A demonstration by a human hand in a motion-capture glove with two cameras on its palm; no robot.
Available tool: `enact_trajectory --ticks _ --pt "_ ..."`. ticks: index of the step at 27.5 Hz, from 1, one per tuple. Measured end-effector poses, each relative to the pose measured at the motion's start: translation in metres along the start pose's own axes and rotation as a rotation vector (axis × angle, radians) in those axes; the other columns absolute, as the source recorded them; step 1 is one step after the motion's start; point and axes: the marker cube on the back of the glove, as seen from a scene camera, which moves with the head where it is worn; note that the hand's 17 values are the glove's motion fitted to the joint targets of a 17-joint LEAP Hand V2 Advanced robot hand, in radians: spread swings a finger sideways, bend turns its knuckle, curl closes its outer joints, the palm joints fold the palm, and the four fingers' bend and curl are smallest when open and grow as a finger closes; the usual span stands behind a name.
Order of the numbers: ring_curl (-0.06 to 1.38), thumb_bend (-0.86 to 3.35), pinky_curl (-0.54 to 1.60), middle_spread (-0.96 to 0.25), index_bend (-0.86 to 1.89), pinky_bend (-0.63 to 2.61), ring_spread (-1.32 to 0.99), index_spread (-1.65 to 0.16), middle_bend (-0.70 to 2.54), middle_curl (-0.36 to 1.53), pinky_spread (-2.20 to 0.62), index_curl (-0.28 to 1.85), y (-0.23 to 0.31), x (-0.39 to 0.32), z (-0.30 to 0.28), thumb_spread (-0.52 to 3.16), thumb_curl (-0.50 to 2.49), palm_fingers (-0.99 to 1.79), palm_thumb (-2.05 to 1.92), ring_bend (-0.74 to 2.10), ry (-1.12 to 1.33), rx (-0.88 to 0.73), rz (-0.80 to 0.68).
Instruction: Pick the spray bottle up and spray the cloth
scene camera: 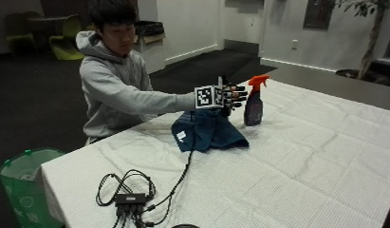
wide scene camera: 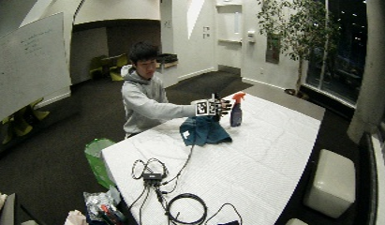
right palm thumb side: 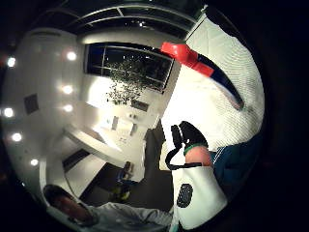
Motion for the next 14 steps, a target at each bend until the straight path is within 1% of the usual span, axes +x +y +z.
enact_trajectory --ticks 14 --pt "0.32 -0.03 0.35 -0.07 0.15 0.21 -0.11 -0.30 0.23 0.39 0.13 0.29 0.0018 0.0021 -0.0004 0.84 0.46 0.45 0.87 0.22 0.003 -0.012 -0.002"
